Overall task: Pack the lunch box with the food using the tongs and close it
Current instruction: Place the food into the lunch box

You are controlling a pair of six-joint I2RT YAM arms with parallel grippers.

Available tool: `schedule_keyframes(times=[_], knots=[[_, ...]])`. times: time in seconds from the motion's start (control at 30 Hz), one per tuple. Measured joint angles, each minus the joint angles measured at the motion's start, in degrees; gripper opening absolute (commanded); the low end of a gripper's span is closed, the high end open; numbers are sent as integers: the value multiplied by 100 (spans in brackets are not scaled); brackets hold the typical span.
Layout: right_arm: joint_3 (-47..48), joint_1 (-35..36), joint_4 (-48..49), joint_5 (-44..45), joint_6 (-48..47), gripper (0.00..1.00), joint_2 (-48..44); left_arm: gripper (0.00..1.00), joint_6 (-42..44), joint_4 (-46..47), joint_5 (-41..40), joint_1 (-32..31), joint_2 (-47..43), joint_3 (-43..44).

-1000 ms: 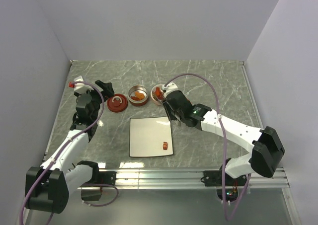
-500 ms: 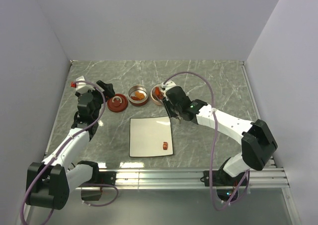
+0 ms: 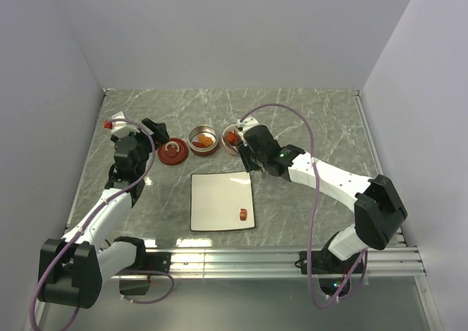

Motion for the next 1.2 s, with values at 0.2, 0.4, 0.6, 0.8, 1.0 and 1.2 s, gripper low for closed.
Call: schedule_keyframes(times=[0.2, 0.4, 0.6, 0.8, 1.0, 1.2], knots=[[0, -15, 0, 52, -13, 54, 0, 100, 2, 0, 0, 0, 0, 0], [0, -24, 0, 138, -13, 55, -37, 100, 0, 0, 0, 0, 0, 0], [-2, -24, 0, 225, -11, 55, -348, 99, 0, -2, 0, 0, 0, 0], [-4, -28, 11, 409, -2, 54, -826, 100, 0, -2, 0, 0, 0, 0], [-44, -33, 7, 422, 11, 52, -848, 100, 2, -2, 0, 0, 0, 0], [-313, -26, 70, 310, 131, 51, -1016, 100, 0, -2, 0, 2, 0, 0]])
